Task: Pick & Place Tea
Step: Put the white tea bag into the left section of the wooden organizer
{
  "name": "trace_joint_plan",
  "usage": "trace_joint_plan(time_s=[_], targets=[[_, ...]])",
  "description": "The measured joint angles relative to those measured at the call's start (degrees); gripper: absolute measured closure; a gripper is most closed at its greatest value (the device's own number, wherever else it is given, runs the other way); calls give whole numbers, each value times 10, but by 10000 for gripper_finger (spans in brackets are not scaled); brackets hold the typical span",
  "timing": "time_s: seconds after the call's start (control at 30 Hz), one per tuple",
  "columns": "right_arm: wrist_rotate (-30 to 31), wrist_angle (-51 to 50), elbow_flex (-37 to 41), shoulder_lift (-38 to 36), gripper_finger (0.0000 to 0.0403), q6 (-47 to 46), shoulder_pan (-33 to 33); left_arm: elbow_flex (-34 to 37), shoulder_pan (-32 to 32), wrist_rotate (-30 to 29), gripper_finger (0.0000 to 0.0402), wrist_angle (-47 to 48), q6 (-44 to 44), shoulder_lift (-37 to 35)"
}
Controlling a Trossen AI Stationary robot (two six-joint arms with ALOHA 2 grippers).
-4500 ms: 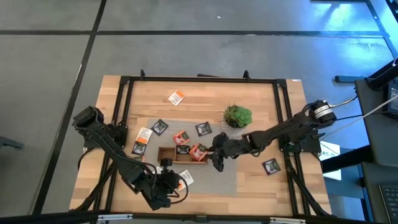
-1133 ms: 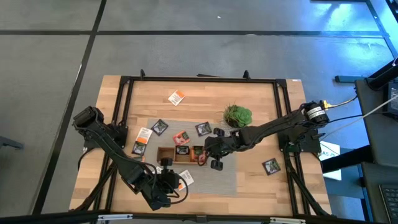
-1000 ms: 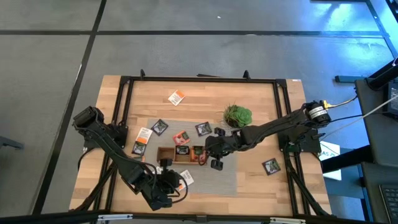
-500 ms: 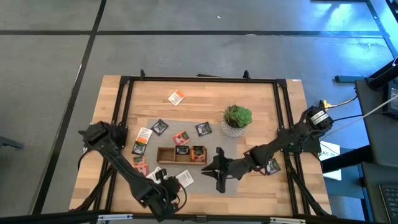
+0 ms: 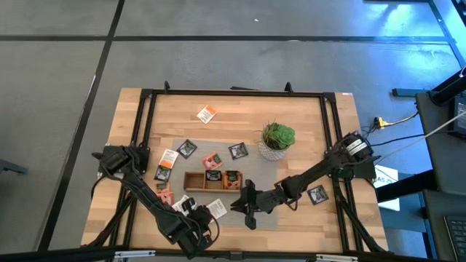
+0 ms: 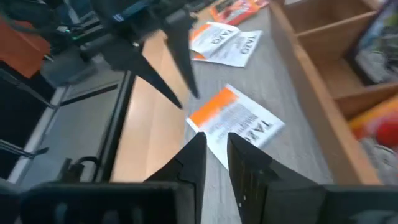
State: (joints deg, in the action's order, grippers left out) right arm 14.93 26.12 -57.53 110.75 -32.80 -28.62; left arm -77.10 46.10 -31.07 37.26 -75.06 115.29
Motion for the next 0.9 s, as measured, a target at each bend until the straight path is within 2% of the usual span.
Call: trace_joint_plan(time_s=[0.3, 0.5, 0.73, 0.9], targets=[[-11, -1, -36, 25, 279, -3, 0, -2, -5, 2, 315, -1, -18, 36], [-11, -14, -37, 28, 259, -75, 0, -1, 2, -10, 315, -6, -21, 42], [-10, -16, -37, 35, 240, -101, 0, 0, 14, -23, 314, -10, -22, 44], [-11, -18, -36, 45, 201, -136, 0, 0, 16, -33, 313, -13, -20, 45]])
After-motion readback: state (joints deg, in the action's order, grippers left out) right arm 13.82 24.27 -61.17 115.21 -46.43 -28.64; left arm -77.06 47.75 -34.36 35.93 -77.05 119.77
